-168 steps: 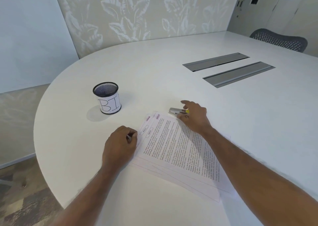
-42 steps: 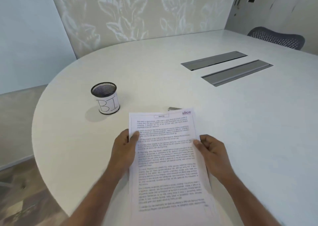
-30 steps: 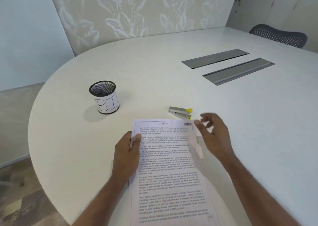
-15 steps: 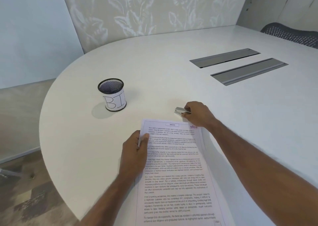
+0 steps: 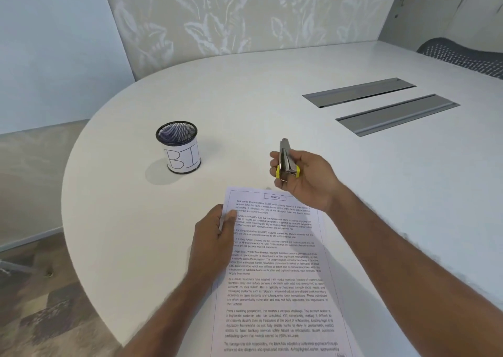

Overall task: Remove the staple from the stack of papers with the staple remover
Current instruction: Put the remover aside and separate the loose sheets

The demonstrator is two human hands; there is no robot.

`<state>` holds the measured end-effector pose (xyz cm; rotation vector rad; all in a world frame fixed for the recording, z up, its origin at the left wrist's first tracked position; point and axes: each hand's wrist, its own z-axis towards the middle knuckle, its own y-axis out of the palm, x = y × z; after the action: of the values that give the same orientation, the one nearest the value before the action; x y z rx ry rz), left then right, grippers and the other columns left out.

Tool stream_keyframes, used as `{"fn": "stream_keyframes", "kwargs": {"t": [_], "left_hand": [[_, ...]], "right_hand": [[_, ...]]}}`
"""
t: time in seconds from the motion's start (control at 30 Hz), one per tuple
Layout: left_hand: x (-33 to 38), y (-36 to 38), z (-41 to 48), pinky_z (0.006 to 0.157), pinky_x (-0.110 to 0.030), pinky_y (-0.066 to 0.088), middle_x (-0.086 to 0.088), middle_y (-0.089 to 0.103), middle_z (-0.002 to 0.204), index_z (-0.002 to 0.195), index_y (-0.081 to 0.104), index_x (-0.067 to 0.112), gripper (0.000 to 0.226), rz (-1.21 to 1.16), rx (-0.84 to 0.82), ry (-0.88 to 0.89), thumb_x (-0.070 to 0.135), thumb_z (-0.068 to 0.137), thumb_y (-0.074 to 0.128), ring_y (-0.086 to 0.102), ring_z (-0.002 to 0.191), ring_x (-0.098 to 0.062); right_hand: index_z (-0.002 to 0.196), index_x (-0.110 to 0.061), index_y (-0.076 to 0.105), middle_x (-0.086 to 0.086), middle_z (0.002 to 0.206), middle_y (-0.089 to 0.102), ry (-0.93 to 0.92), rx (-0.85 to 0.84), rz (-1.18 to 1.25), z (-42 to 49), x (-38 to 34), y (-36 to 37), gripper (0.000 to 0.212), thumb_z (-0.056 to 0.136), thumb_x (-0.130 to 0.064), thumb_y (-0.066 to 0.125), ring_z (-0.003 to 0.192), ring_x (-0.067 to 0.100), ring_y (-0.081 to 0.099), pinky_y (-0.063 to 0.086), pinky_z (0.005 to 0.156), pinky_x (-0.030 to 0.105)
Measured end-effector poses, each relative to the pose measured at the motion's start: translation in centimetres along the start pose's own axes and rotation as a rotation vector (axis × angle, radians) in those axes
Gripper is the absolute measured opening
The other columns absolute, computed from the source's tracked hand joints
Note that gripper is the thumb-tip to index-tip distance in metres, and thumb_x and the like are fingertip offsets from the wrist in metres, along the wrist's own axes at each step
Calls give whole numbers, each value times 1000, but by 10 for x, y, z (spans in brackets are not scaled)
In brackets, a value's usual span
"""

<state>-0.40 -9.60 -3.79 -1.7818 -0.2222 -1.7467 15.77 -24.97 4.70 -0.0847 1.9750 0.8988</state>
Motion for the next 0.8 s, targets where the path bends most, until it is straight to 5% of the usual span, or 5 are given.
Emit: {"fn": "stream_keyframes", "kwargs": {"t": [0.1, 0.27, 0.47, 0.8], "left_hand": [[0, 0, 0, 72, -61, 57, -11, 71, 82, 83, 57, 11, 42, -5, -6, -15, 50, 95, 48, 66, 78, -39], [-3, 1, 2, 72, -61, 57, -12, 71, 82, 84, 58, 11, 44, -13, -10, -4, 53, 94, 47, 65, 81, -42], [-7, 2, 3, 65, -59, 51, -13, 64, 75, 77, 50, 15, 40, -4, 11, 22, 50, 95, 48, 51, 63, -18], [-11, 5, 5, 60, -52, 50, -4, 62, 69, 76, 50, 21, 35, 31, 1, 36, 50, 97, 48, 50, 63, -16]], "right_hand": [[124, 3, 53, 11, 89, 62, 42, -56, 32, -2, 5, 3, 33, 104, -18, 36, 76, 22, 63, 52, 77, 31], [116, -4, 57, 14, 104, 69, -121, -197, -174, -1, 13, 10, 23, 94, -7, 54, 104, 28, 68, 54, 96, 35], [103, -4, 64, 14, 104, 73, -319, -257, -534, 6, 21, 15, 29, 76, -5, 72, 99, 28, 71, 55, 92, 34], [101, -8, 69, 8, 103, 77, -223, -353, -633, 14, 26, 15, 22, 82, 3, 72, 98, 21, 72, 56, 84, 30]]}}
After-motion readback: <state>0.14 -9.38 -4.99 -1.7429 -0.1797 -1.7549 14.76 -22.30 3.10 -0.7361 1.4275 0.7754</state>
